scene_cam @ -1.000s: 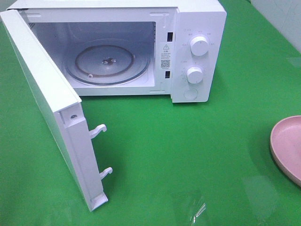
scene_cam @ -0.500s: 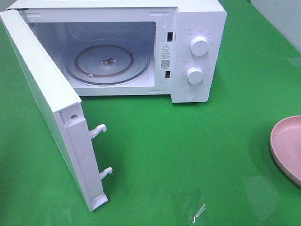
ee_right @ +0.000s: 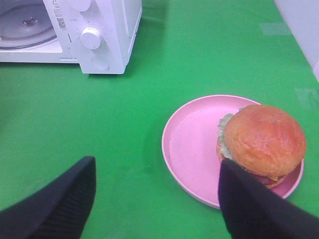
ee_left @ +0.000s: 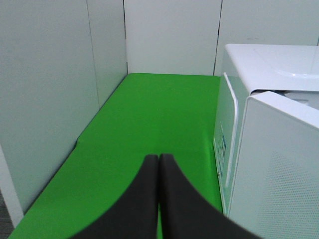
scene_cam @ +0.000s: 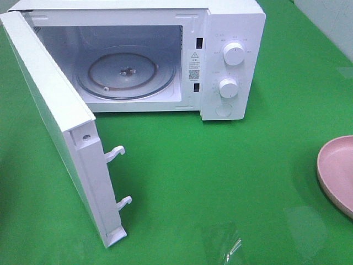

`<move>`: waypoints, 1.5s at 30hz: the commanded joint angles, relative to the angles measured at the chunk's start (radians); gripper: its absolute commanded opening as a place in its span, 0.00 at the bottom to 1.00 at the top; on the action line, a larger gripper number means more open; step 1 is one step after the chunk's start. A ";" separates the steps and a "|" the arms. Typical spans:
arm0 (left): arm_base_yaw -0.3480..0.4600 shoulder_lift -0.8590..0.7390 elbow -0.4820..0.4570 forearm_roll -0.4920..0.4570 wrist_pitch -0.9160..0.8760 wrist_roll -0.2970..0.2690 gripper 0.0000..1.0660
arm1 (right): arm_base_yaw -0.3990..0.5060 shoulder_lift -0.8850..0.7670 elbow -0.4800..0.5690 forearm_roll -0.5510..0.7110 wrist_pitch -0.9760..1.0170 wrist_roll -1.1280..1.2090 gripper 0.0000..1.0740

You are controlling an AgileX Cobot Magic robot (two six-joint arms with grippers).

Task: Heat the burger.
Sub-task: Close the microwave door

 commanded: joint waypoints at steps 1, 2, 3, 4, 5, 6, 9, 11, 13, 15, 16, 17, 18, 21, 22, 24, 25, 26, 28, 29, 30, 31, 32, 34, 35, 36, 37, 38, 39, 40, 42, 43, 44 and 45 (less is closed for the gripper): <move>0.001 0.072 0.002 0.060 -0.112 -0.063 0.00 | -0.005 -0.024 0.001 -0.005 -0.014 0.008 0.64; 0.001 0.134 0.002 0.134 -0.154 -0.121 0.00 | -0.005 -0.024 0.001 -0.005 -0.014 0.008 0.64; 0.001 0.134 0.002 0.134 -0.154 -0.121 0.00 | -0.005 -0.024 0.001 -0.005 -0.014 0.008 0.64; 0.001 0.187 0.002 0.208 -0.207 -0.156 0.00 | -0.005 -0.024 0.001 -0.005 -0.014 0.008 0.64; 0.001 0.187 0.002 0.208 -0.207 -0.156 0.00 | -0.005 -0.024 0.001 -0.005 -0.014 0.008 0.64; 0.001 0.240 0.000 0.275 -0.285 -0.181 0.00 | -0.005 -0.024 0.001 -0.005 -0.014 0.008 0.64; 0.001 0.328 -0.014 0.342 -0.390 -0.224 0.00 | -0.005 -0.024 0.001 -0.005 -0.014 0.008 0.64; 0.001 0.386 -0.031 0.379 -0.421 -0.255 0.00 | -0.005 -0.024 0.001 -0.005 -0.014 0.008 0.64; 0.001 0.443 -0.054 0.408 -0.422 -0.280 0.00 | -0.005 -0.024 0.001 -0.005 -0.014 0.008 0.64; -0.002 0.484 -0.072 0.439 -0.427 -0.303 0.00 | -0.005 -0.024 0.001 -0.005 -0.014 0.008 0.64; -0.002 0.484 -0.072 0.439 -0.427 -0.303 0.00 | -0.005 -0.024 0.001 -0.005 -0.014 0.008 0.64; -0.020 0.516 -0.088 0.445 -0.429 -0.331 0.00 | -0.005 -0.024 0.001 -0.005 -0.014 0.008 0.64; -0.035 0.528 -0.096 0.444 -0.429 -0.330 0.00 | -0.005 -0.024 0.001 -0.005 -0.014 0.008 0.64; -0.066 0.550 -0.109 0.439 -0.428 -0.315 0.00 | -0.005 -0.024 0.001 -0.005 -0.014 0.008 0.64; -0.100 0.575 -0.120 0.425 -0.428 -0.289 0.00 | -0.005 -0.024 0.001 -0.005 -0.014 0.008 0.64; -0.116 0.587 -0.123 0.417 -0.427 -0.284 0.00 | -0.005 -0.024 0.001 -0.005 -0.014 0.008 0.64; -0.137 0.607 -0.126 0.405 -0.430 -0.280 0.00 | -0.005 -0.024 0.001 -0.005 -0.014 0.008 0.64; -0.137 0.607 -0.126 0.405 -0.430 -0.280 0.00 | -0.005 -0.024 0.001 -0.005 -0.014 0.008 0.64; -0.154 0.620 -0.127 0.405 -0.430 -0.274 0.00 | -0.005 -0.024 0.001 -0.005 -0.014 0.008 0.64; -0.174 0.631 -0.128 0.401 -0.435 -0.269 0.00 | -0.005 -0.024 0.001 -0.005 -0.014 0.008 0.63; -0.174 0.631 -0.128 0.401 -0.435 -0.269 0.00 | -0.005 -0.024 0.001 -0.005 -0.014 0.008 0.63; -0.192 0.647 -0.128 0.392 -0.451 -0.268 0.00 | -0.005 -0.024 0.001 -0.005 -0.014 0.008 0.63; -0.192 0.647 -0.128 0.392 -0.451 -0.268 0.00 | -0.005 -0.024 0.001 -0.005 -0.014 0.008 0.63; -0.224 0.679 -0.142 0.386 -0.450 -0.268 0.00 | -0.005 -0.024 0.001 -0.005 -0.014 0.008 0.63; -0.224 0.679 -0.142 0.386 -0.450 -0.268 0.00 | -0.005 -0.024 0.001 -0.005 -0.014 0.008 0.63; -0.235 0.688 -0.146 0.386 -0.451 -0.268 0.00 | -0.005 -0.024 0.001 -0.005 -0.014 0.008 0.63; -0.235 0.688 -0.146 0.386 -0.451 -0.268 0.00 | -0.005 -0.024 0.001 -0.005 -0.014 0.008 0.63; -0.252 0.702 -0.160 0.382 -0.451 -0.267 0.00 | -0.005 -0.024 0.001 -0.005 -0.014 0.008 0.63; -0.252 0.702 -0.160 0.382 -0.451 -0.267 0.00 | -0.005 -0.024 0.001 -0.005 -0.014 0.008 0.63; -0.273 0.717 -0.178 0.378 -0.448 -0.267 0.00 | -0.005 -0.024 0.001 -0.005 -0.014 0.008 0.63; -0.292 0.728 -0.196 0.378 -0.441 -0.267 0.00 | -0.005 -0.024 0.001 -0.005 -0.014 0.008 0.63; -0.311 0.739 -0.217 0.373 -0.436 -0.267 0.00 | -0.005 -0.024 0.001 -0.005 -0.014 0.008 0.63; -0.311 0.739 -0.217 0.373 -0.436 -0.267 0.00 | -0.005 -0.024 0.001 -0.005 -0.014 0.008 0.63; -0.318 0.744 -0.227 0.363 -0.432 -0.267 0.00 | -0.005 -0.024 0.001 -0.005 -0.014 0.008 0.63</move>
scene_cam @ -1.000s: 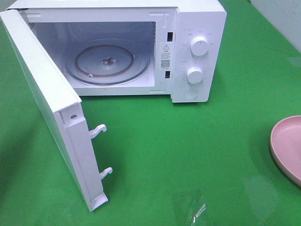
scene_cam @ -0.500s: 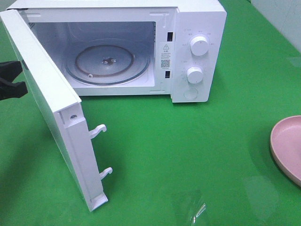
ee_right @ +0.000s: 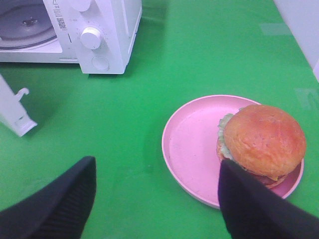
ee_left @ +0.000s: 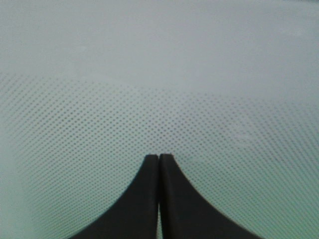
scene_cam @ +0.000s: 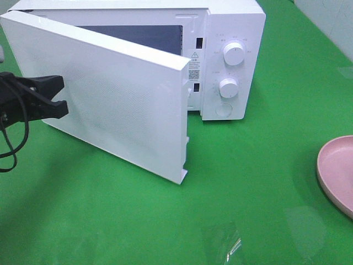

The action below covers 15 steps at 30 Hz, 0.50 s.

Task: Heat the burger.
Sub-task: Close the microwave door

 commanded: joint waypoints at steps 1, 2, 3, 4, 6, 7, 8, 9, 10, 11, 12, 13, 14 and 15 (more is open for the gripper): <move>-0.015 0.004 -0.020 -0.017 0.000 0.005 0.00 | -0.005 -0.024 0.001 -0.004 -0.014 0.008 0.63; -0.033 0.016 -0.043 -0.036 0.012 0.005 0.00 | -0.005 -0.024 0.001 -0.004 -0.014 0.008 0.63; -0.033 0.016 -0.043 -0.036 0.012 0.005 0.00 | -0.005 -0.024 0.001 -0.004 -0.014 0.008 0.63; -0.048 0.030 -0.063 -0.048 0.016 0.005 0.00 | -0.005 -0.024 0.001 -0.004 -0.014 0.008 0.63; -0.062 0.044 -0.080 -0.063 0.017 0.005 0.00 | -0.005 -0.024 0.001 -0.004 -0.014 0.008 0.63; -0.076 0.061 -0.098 -0.083 0.021 0.005 0.00 | -0.005 -0.024 0.001 -0.004 -0.014 0.008 0.63; -0.076 0.061 -0.098 -0.083 0.021 0.005 0.00 | -0.005 -0.024 0.001 -0.004 -0.014 0.008 0.63; -0.091 0.077 -0.120 -0.090 0.036 0.005 0.00 | -0.005 -0.024 0.001 -0.004 -0.014 0.008 0.63; -0.091 0.077 -0.120 -0.090 0.036 0.005 0.00 | -0.005 -0.024 0.001 -0.004 -0.014 0.008 0.63; -0.104 0.087 -0.150 -0.090 0.061 0.005 0.00 | -0.005 -0.024 0.001 -0.004 -0.014 0.008 0.63; -0.104 0.087 -0.150 -0.090 0.061 0.005 0.00 | -0.005 -0.024 0.001 -0.004 -0.014 0.008 0.63; -0.109 0.094 -0.166 -0.090 0.076 0.005 0.00 | -0.005 -0.024 0.001 -0.004 -0.014 0.008 0.63; -0.109 0.094 -0.166 -0.090 0.076 0.005 0.00 | -0.005 -0.024 0.001 -0.004 -0.014 0.008 0.63; -0.119 0.104 -0.193 -0.093 0.093 0.005 0.00 | -0.005 -0.024 0.001 -0.004 -0.014 0.008 0.63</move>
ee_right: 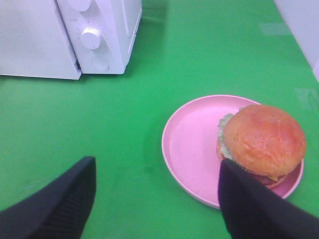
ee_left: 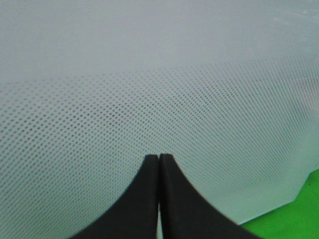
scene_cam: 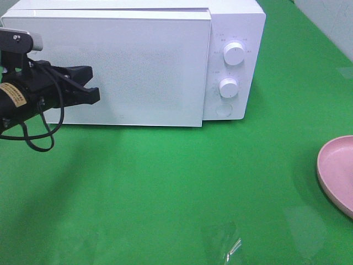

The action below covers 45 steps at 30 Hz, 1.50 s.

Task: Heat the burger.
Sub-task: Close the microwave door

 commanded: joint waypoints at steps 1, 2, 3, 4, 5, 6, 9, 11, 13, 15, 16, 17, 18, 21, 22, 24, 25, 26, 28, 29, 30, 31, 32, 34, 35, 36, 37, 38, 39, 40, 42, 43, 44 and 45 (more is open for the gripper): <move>-0.018 0.009 -0.040 -0.017 0.026 0.005 0.00 | -0.005 -0.024 0.001 -0.004 -0.014 0.008 0.63; -0.030 0.024 -0.073 -0.032 0.043 0.006 0.00 | -0.005 -0.024 0.001 -0.004 -0.014 0.008 0.63; -0.037 0.038 -0.099 -0.035 0.059 0.005 0.00 | -0.005 -0.024 0.001 -0.004 -0.014 0.008 0.63; -0.037 0.038 -0.099 -0.035 0.059 0.005 0.00 | -0.005 -0.024 0.001 -0.004 -0.014 0.008 0.63; -0.048 0.051 -0.121 -0.040 0.066 0.005 0.00 | -0.005 -0.024 0.001 -0.004 -0.014 0.008 0.63; -0.048 0.051 -0.121 -0.040 0.066 0.005 0.00 | -0.005 -0.024 0.001 -0.004 -0.014 0.008 0.63; -0.075 0.074 -0.180 -0.050 0.100 0.005 0.00 | -0.005 -0.024 0.001 -0.004 -0.014 0.009 0.63; -0.089 0.085 -0.213 -0.058 0.123 0.006 0.00 | -0.005 -0.024 0.001 -0.004 -0.014 0.009 0.63; -0.098 0.095 -0.234 -0.058 0.136 0.006 0.00 | -0.005 -0.024 0.001 -0.004 -0.014 0.009 0.63; -0.110 0.108 -0.266 -0.068 0.156 0.006 0.00 | -0.005 -0.024 0.001 -0.004 -0.014 0.009 0.63; -0.125 0.121 -0.298 -0.084 0.175 0.006 0.00 | -0.005 -0.024 0.001 -0.004 -0.014 0.009 0.63; -0.125 0.121 -0.298 -0.084 0.175 0.006 0.00 | -0.005 -0.024 0.001 -0.004 -0.014 0.009 0.63; -0.140 0.137 -0.331 -0.097 0.186 0.005 0.00 | -0.005 -0.024 0.001 -0.004 -0.014 0.009 0.63; -0.153 0.156 -0.360 -0.103 0.192 0.005 0.00 | -0.005 -0.024 0.001 -0.004 -0.014 0.009 0.63; -0.166 0.171 -0.394 -0.108 0.204 0.005 0.00 | -0.005 -0.024 0.001 -0.004 -0.014 0.009 0.63; -0.170 0.178 -0.405 -0.109 0.213 0.005 0.00 | -0.005 -0.024 0.001 -0.004 -0.014 0.009 0.63; -0.183 0.197 -0.446 -0.111 0.236 0.005 0.00 | -0.005 -0.024 0.001 -0.004 -0.014 0.009 0.63; -0.183 0.197 -0.446 -0.111 0.236 0.005 0.00 | -0.005 -0.024 0.001 -0.004 -0.014 0.009 0.63; -0.196 0.218 -0.481 -0.112 0.240 0.005 0.00 | -0.005 -0.024 0.001 -0.004 -0.014 0.009 0.63; -0.207 0.234 -0.508 -0.115 0.255 0.004 0.00 | -0.005 -0.024 0.001 -0.004 -0.014 0.009 0.63; -0.207 0.234 -0.508 -0.115 0.255 0.004 0.00 | -0.005 -0.024 0.001 -0.004 -0.014 0.009 0.63; -0.224 0.236 -0.526 -0.115 0.288 0.005 0.00 | -0.005 -0.024 0.001 -0.004 -0.014 0.009 0.62; -0.224 0.236 -0.526 -0.115 0.288 0.005 0.00 | -0.005 -0.024 0.001 -0.004 -0.014 0.009 0.62; -0.246 0.228 -0.527 -0.100 0.319 0.004 0.00 | -0.005 -0.024 0.001 -0.004 -0.014 0.009 0.62; -0.246 0.228 -0.527 -0.100 0.319 0.004 0.00 | -0.005 -0.024 0.001 -0.004 -0.014 0.009 0.62; -0.246 0.228 -0.527 -0.100 0.319 0.004 0.00 | -0.005 -0.024 0.001 -0.004 -0.014 0.009 0.62; -0.276 0.205 -0.515 -0.093 0.372 0.002 0.00 | -0.005 -0.024 0.001 -0.004 -0.014 0.009 0.62; -0.297 0.184 -0.504 -0.093 0.412 0.001 0.00 | -0.005 -0.024 0.001 -0.004 -0.014 0.009 0.62; -0.297 0.184 -0.504 -0.093 0.412 0.001 0.00 | -0.005 -0.024 0.001 -0.004 -0.014 0.009 0.62; -0.322 0.155 -0.486 -0.093 0.455 0.001 0.00 | -0.005 -0.024 0.001 -0.004 -0.014 0.009 0.62; -0.344 0.124 -0.465 -0.093 0.502 0.001 0.04 | -0.005 -0.024 0.001 -0.004 -0.014 0.009 0.62; -0.344 0.124 -0.465 -0.093 0.502 0.001 0.04 | -0.005 -0.024 0.001 -0.004 -0.014 0.009 0.62; -0.368 0.089 -0.445 -0.093 0.548 0.001 0.29 | -0.005 -0.024 0.001 -0.004 -0.014 0.009 0.62; -0.368 0.089 -0.445 -0.093 0.548 0.001 0.29 | -0.005 -0.024 0.001 -0.004 -0.014 0.009 0.62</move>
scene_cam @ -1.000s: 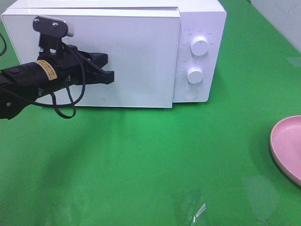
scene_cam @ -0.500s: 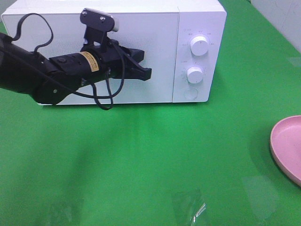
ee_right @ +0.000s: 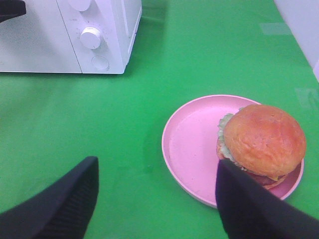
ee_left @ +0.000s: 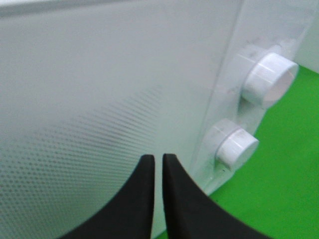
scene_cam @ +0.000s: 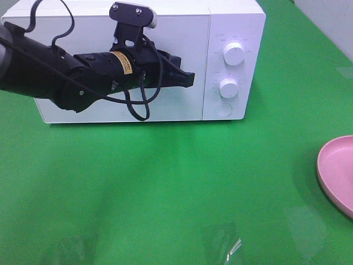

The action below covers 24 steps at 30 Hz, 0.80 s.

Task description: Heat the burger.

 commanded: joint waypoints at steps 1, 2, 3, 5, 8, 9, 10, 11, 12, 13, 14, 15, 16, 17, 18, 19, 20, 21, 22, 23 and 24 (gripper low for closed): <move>-0.049 -0.072 0.033 -0.008 0.089 -0.005 0.40 | -0.005 -0.024 0.001 -0.004 -0.014 0.009 0.62; -0.049 -0.072 0.033 -0.008 0.089 -0.005 0.40 | -0.005 -0.024 0.001 -0.004 -0.014 0.009 0.62; -0.071 -0.100 0.039 -0.008 0.161 -0.005 0.71 | -0.005 -0.024 0.001 -0.004 -0.014 0.009 0.62; -0.089 -0.122 0.039 -0.008 0.256 -0.005 0.95 | -0.005 -0.024 0.001 -0.004 -0.014 0.009 0.62; -0.107 -0.148 0.039 -0.008 0.355 -0.005 0.94 | -0.005 -0.024 0.001 -0.004 -0.014 0.009 0.62; -0.118 -0.170 0.039 -0.008 0.470 -0.005 0.93 | -0.005 -0.024 0.001 -0.004 -0.014 0.009 0.62; -0.128 -0.197 0.039 -0.012 0.598 -0.005 0.93 | -0.005 -0.024 0.001 -0.004 -0.014 0.009 0.62; -0.128 -0.197 0.039 -0.012 0.598 -0.005 0.93 | -0.005 -0.024 0.001 -0.004 -0.014 0.009 0.62; -0.129 -0.222 0.039 -0.016 0.739 -0.005 0.93 | -0.005 -0.024 0.001 -0.004 -0.014 0.009 0.62; -0.129 -0.222 0.039 -0.016 0.739 -0.005 0.93 | -0.005 -0.024 0.001 -0.004 -0.014 0.009 0.62; -0.129 -0.242 0.039 -0.025 0.856 -0.005 0.93 | -0.005 -0.024 0.001 -0.004 -0.014 0.009 0.62; -0.129 -0.242 0.039 -0.025 0.856 -0.005 0.93 | -0.005 -0.024 0.001 -0.004 -0.014 0.009 0.62; -0.129 -0.254 0.039 -0.027 0.933 -0.005 0.93 | -0.005 -0.024 0.001 -0.004 -0.014 0.009 0.62; -0.129 -0.254 0.039 -0.027 0.933 -0.005 0.93 | -0.005 -0.024 0.001 -0.004 -0.014 0.009 0.62; -0.129 -0.279 0.039 -0.039 1.064 -0.005 0.93 | -0.005 -0.024 0.001 -0.004 -0.014 0.009 0.62; -0.129 -0.297 0.039 -0.043 1.179 -0.005 0.93 | -0.005 -0.024 0.001 -0.004 -0.014 0.009 0.62; -0.129 -0.297 0.039 -0.043 1.179 -0.005 0.93 | -0.005 -0.024 0.001 -0.004 -0.014 0.009 0.62; -0.129 -0.320 0.038 -0.053 1.261 -0.005 0.93 | -0.005 -0.024 0.001 -0.004 -0.014 0.009 0.62; -0.129 -0.320 0.038 -0.053 1.261 -0.005 0.93 | -0.005 -0.024 0.001 -0.004 -0.014 0.009 0.62; -0.127 -0.345 0.038 -0.057 1.319 -0.005 0.93 | -0.005 -0.024 0.001 -0.004 -0.014 0.009 0.62; -0.127 -0.345 0.038 -0.057 1.319 -0.005 0.93 | -0.005 -0.024 0.001 -0.004 -0.014 0.009 0.62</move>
